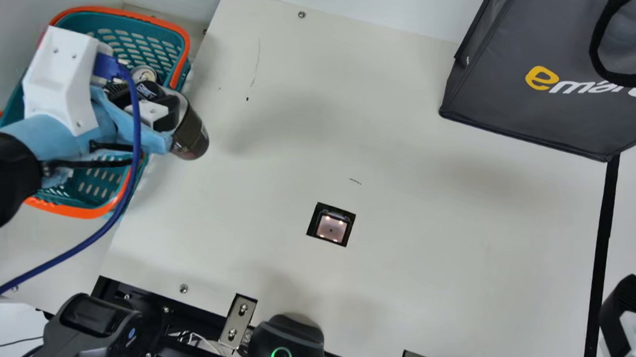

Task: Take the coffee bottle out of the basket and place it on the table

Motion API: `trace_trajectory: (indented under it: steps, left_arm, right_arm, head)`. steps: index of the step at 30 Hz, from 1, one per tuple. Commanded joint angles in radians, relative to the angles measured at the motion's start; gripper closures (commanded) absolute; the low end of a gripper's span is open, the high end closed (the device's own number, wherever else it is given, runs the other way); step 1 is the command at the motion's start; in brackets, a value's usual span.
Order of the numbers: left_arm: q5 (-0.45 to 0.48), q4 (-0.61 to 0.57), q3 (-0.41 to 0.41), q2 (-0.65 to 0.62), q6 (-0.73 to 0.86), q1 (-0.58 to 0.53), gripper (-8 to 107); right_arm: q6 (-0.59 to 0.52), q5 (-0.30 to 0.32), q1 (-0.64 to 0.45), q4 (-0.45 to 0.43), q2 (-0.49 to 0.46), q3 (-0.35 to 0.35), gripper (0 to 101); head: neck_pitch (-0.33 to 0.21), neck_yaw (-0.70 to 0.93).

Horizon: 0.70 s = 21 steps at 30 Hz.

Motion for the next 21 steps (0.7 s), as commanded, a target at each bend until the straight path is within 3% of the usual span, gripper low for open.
trace_trajectory:
  steps: [1,21]
  left_arm:
    - [-0.006,0.022,0.011,-0.003,-0.045,-0.034,89]
    - [-0.087,0.220,0.134,0.009,-0.368,-0.229,89]
  right_arm:
    - [0.000,0.000,0.000,0.000,0.000,0.000,11]
    - [0.000,0.000,0.000,0.000,0.000,0.000,11]
  head:
    - [-0.026,0.004]
    - [-0.026,0.004]
